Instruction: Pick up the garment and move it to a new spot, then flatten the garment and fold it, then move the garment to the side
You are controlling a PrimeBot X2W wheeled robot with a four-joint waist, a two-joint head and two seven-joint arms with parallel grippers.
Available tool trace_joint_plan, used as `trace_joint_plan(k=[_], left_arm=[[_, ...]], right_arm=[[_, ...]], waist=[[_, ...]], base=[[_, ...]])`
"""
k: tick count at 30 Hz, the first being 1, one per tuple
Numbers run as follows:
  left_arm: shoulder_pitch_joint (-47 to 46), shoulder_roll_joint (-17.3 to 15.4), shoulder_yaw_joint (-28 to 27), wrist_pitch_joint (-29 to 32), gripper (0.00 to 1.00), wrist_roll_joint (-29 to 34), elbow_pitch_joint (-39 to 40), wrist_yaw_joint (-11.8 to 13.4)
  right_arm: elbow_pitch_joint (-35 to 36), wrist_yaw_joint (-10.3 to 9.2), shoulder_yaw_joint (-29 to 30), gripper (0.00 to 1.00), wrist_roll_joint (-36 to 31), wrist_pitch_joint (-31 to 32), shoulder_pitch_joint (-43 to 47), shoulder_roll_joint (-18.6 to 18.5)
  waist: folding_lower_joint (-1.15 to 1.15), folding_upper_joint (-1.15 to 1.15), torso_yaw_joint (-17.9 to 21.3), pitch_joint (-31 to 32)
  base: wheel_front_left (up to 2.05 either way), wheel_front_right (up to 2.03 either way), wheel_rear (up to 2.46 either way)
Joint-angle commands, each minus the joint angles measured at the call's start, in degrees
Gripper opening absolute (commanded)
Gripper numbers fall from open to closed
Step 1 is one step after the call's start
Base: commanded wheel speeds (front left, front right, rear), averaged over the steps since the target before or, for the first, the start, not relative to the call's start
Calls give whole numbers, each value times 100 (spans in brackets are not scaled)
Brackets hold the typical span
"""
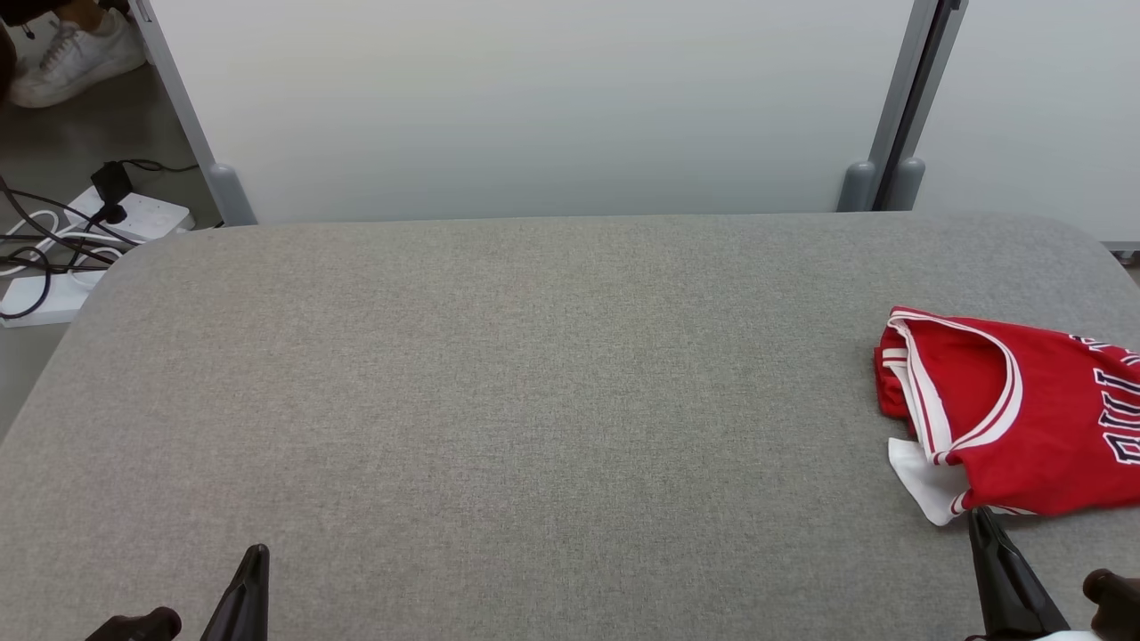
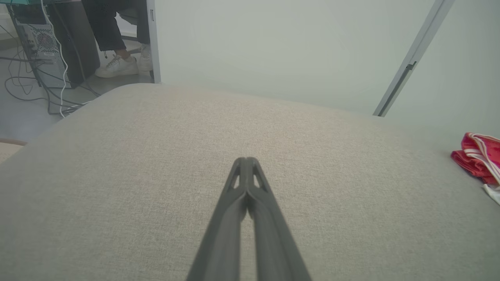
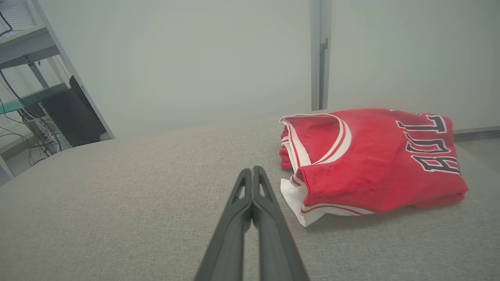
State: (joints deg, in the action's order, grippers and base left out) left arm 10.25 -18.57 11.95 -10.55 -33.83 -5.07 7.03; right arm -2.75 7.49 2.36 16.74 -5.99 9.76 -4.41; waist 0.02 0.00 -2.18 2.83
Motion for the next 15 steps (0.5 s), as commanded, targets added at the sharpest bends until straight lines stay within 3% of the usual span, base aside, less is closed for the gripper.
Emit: trace_joint_plan(k=[1, 15], left_arm=[[-243, -69, -137, 30, 0, -136, 95, -70], [-429, 125, -338, 230, 0, -860, -54, -247]], right_arm=[[115, 0, 31, 0, 172, 24, -226, -73], [-45, 0, 65, 0, 1108, 166, -400, -57]], waist=[[-1, 0, 3, -4], [-2, 0, 30, -41]], base=[[0, 0, 0], [0, 0, 0]])
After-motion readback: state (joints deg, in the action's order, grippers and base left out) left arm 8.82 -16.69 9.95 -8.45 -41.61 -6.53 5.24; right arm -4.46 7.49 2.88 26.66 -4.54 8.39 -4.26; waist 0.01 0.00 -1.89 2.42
